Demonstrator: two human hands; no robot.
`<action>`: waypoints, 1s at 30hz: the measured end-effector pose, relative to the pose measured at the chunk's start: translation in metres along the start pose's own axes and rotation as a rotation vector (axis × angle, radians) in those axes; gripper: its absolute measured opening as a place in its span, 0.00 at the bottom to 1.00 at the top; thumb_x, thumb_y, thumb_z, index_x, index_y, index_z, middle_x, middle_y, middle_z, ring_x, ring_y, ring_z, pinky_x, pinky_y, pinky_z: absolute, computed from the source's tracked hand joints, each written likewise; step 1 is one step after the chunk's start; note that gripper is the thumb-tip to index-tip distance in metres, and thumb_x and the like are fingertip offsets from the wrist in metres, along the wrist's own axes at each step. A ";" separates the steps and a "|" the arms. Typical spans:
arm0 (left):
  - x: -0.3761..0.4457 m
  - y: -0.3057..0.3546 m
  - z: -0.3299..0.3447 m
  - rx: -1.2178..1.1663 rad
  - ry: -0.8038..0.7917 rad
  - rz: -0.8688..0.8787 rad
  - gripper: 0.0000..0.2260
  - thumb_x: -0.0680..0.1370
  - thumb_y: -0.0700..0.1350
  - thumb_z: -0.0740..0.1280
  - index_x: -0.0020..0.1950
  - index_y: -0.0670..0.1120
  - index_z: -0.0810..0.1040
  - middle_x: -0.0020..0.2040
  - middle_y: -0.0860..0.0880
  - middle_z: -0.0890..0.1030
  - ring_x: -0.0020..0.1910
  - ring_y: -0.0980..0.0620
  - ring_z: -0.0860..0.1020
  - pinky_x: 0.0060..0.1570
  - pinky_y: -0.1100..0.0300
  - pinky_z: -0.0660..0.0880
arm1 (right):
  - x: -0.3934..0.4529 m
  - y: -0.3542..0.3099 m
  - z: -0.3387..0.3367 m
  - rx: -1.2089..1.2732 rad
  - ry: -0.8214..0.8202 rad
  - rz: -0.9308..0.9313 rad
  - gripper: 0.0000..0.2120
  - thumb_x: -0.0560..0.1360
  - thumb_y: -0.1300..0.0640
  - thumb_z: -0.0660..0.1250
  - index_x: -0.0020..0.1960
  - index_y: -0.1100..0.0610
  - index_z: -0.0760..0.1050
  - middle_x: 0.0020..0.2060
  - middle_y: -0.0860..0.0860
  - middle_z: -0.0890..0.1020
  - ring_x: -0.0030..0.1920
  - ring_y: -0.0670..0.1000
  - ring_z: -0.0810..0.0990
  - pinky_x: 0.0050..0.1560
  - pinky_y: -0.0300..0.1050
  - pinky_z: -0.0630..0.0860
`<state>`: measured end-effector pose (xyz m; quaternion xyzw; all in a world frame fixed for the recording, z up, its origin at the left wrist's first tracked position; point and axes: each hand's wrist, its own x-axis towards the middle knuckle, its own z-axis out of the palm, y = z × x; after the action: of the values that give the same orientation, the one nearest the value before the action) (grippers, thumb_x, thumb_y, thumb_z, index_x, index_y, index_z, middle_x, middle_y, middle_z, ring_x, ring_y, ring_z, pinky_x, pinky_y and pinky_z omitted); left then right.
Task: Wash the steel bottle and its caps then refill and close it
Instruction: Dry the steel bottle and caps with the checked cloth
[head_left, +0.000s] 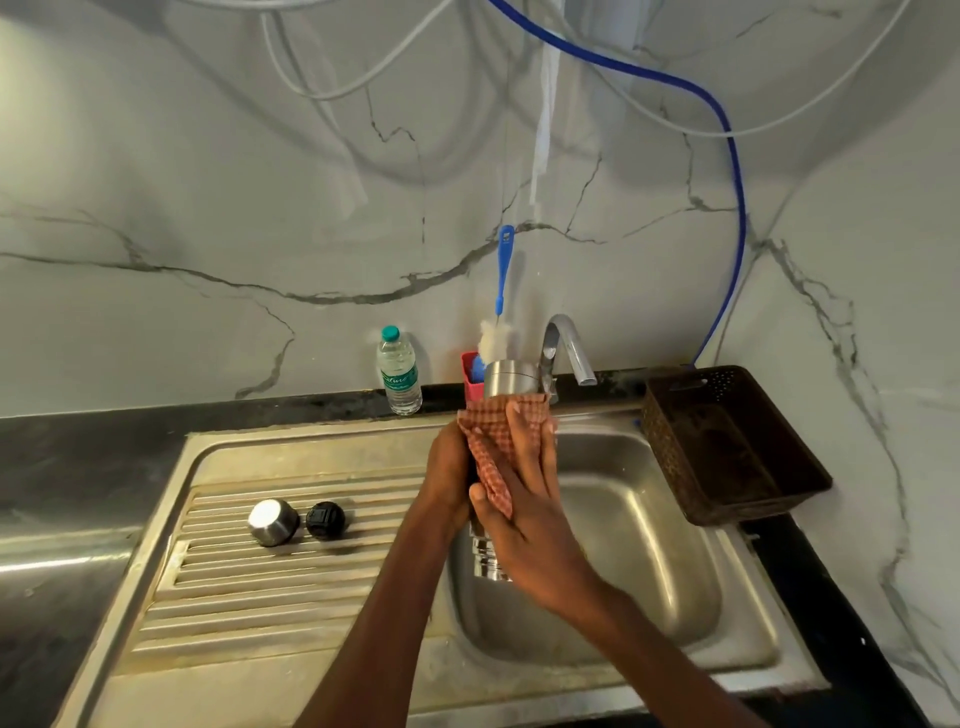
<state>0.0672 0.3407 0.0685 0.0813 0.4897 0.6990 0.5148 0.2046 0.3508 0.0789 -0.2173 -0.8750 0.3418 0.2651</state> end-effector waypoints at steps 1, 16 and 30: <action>-0.004 0.001 0.003 0.009 -0.026 0.013 0.22 0.87 0.53 0.55 0.70 0.41 0.79 0.65 0.39 0.84 0.69 0.39 0.79 0.70 0.48 0.75 | 0.011 0.001 -0.001 -0.036 0.053 -0.020 0.26 0.84 0.44 0.56 0.81 0.40 0.58 0.83 0.41 0.40 0.82 0.53 0.32 0.80 0.66 0.47; -0.018 0.015 0.012 -0.181 -0.098 0.161 0.34 0.81 0.68 0.61 0.75 0.43 0.74 0.69 0.38 0.81 0.64 0.41 0.83 0.60 0.49 0.81 | 0.023 -0.012 -0.017 0.601 -0.086 0.250 0.35 0.81 0.39 0.62 0.82 0.36 0.47 0.81 0.43 0.59 0.78 0.41 0.63 0.78 0.51 0.66; -0.027 -0.001 0.020 -0.037 -0.038 0.069 0.28 0.80 0.62 0.64 0.71 0.44 0.80 0.70 0.32 0.78 0.69 0.31 0.76 0.72 0.35 0.70 | 0.084 -0.001 -0.040 0.578 0.162 0.257 0.30 0.83 0.41 0.61 0.80 0.33 0.51 0.80 0.45 0.60 0.76 0.47 0.67 0.77 0.58 0.67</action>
<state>0.0923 0.3317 0.0886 0.1018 0.4637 0.7236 0.5011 0.1645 0.4168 0.1313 -0.2683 -0.6832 0.5885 0.3390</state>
